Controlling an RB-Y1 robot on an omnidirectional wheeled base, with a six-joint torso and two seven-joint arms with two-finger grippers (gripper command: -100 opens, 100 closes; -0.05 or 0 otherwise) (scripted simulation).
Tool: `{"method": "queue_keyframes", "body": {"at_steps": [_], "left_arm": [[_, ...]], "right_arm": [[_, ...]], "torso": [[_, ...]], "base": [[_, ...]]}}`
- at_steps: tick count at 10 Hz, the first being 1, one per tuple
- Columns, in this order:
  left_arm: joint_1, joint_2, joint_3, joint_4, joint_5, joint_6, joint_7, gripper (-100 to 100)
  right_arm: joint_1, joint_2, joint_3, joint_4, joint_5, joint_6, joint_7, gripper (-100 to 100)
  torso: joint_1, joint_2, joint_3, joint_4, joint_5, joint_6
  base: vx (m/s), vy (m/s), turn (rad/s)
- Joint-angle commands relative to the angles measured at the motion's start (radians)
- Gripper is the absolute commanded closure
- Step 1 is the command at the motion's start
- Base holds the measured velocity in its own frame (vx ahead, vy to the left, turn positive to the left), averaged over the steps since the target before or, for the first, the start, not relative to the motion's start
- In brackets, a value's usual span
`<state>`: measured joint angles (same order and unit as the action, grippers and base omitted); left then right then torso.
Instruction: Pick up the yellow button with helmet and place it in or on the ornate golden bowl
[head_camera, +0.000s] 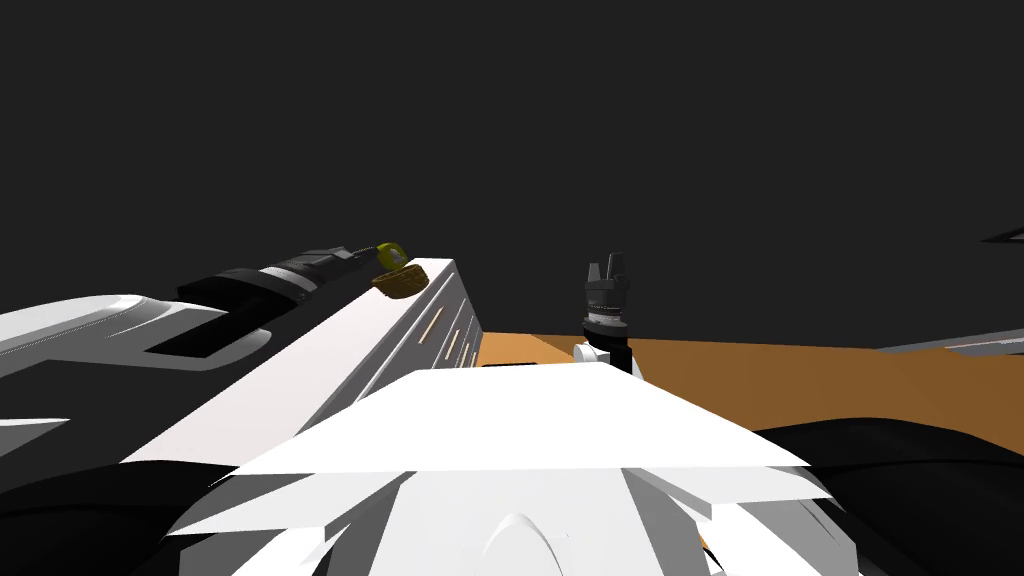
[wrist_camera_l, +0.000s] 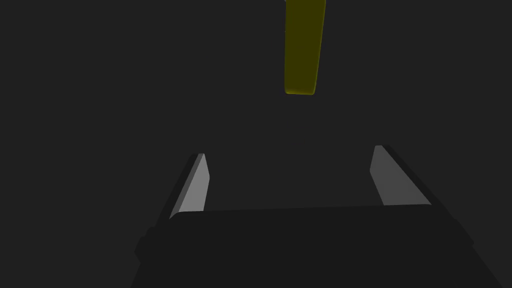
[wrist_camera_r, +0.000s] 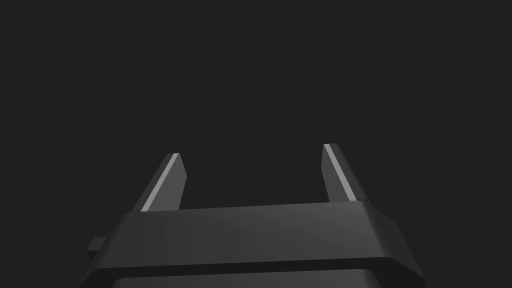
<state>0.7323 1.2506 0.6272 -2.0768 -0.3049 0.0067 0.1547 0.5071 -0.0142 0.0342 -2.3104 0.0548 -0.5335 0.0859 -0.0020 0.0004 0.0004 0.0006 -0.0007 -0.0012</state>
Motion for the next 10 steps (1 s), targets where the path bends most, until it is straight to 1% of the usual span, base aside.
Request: {"method": "queue_keyframes", "body": {"at_steps": [1, 3, 4, 7, 8, 9, 10], "left_arm": [[0.018, 0.031, 0.036, 0.011, 0.017, -0.025, 0.023, -100], [0.039, 0.059, 0.073, 0.018, 0.032, -0.049, 0.044, -100], [0.060, 0.087, 0.111, 0.026, 0.048, -0.072, 0.065, -100], [0.092, 0.129, 0.167, 0.037, 0.071, -0.108, 0.096, -100], [0.080, 0.122, 0.149, 0.035, 0.066, -0.095, 0.088, -100], [0.080, 0.123, 0.151, 0.036, 0.067, -0.098, 0.090, 0], [0.080, 0.123, 0.150, 0.036, 0.066, -0.098, 0.090, 0]], "right_arm": [[0.000, 0.000, 0.000, 0.000, 0.000, 0.000, 0.000, 0], [0.000, 0.000, 0.000, 0.000, 0.000, 0.000, 0.000, 0], [0.000, 0.000, 0.000, 0.000, 0.000, 0.000, 0.000, 0], [0.000, 0.000, 0.000, 0.000, 0.000, 0.000, 0.000, 0], [0.000, 0.000, 0.000, 0.000, 0.000, 0.000, 0.000, 0], [0.000, 0.000, 0.000, 0.000, 0.000, 0.000, 0.000, 0], [0.000, 0.000, 0.000, 0.000, 0.000, 0.000, 0.000, 0]], "torso": [[0.000, 0.000, 0.000, 0.000, 0.000, 0.000], [-0.002, -0.002, -0.002, -0.001, 0.000, 0.001], [-0.001, -0.002, -0.001, -0.001, 0.000, 0.001], [-0.002, -0.003, -0.002, -0.001, -0.001, 0.001], [-0.001, -0.003, -0.002, -0.001, 0.000, 0.001], [0.000, -0.001, -0.001, -0.001, 0.000, 0.001], [0.001, 0.000, 0.000, 0.000, 0.000, 0.001]], "base": [[0.068, -0.036, 0.168], [0.059, -0.033, 0.109], [0.062, -0.038, 0.184], [0.071, -0.041, 0.139], [0.028, -0.016, 0.023], [0.005, -0.003, -0.004], [0.000, 0.000, 0.000]]}}
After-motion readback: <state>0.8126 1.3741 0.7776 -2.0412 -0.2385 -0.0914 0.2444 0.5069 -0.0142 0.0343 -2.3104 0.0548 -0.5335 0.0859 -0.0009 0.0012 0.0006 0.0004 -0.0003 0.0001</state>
